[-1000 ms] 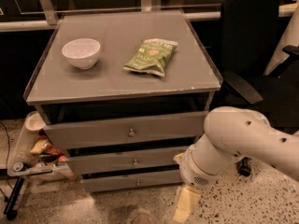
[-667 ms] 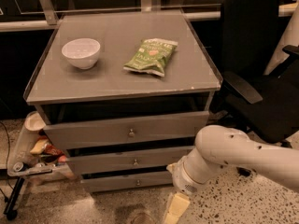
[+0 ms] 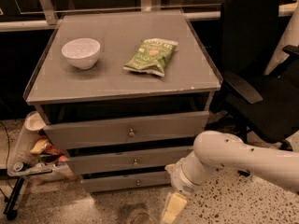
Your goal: Open bottom drawer
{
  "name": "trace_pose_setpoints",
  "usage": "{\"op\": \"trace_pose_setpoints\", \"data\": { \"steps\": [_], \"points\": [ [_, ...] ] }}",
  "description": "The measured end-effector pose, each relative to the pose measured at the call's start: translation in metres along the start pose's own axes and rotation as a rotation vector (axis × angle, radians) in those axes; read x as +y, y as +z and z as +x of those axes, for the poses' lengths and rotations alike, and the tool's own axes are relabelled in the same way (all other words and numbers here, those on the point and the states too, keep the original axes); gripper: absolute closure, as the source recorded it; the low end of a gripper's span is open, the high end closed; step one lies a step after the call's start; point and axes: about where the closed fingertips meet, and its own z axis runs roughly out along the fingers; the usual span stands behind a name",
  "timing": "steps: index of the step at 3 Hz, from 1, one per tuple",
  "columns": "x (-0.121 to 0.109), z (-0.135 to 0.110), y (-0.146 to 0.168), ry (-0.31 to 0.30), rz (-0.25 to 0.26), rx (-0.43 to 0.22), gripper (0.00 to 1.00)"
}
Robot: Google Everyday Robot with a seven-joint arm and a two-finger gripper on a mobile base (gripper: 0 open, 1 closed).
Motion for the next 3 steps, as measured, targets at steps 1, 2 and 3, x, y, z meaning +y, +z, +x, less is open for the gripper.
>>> {"op": "trace_pose_setpoints", "data": {
  "steps": [1,2,3],
  "points": [
    [-0.034,0.015,0.032,0.012,0.034,-0.032,0.00],
    [-0.060,0.037,0.075,0.051,0.031,-0.059,0.00],
    [-0.060,0.037,0.075,0.051,0.031,-0.059,0.00]
  ]
}}
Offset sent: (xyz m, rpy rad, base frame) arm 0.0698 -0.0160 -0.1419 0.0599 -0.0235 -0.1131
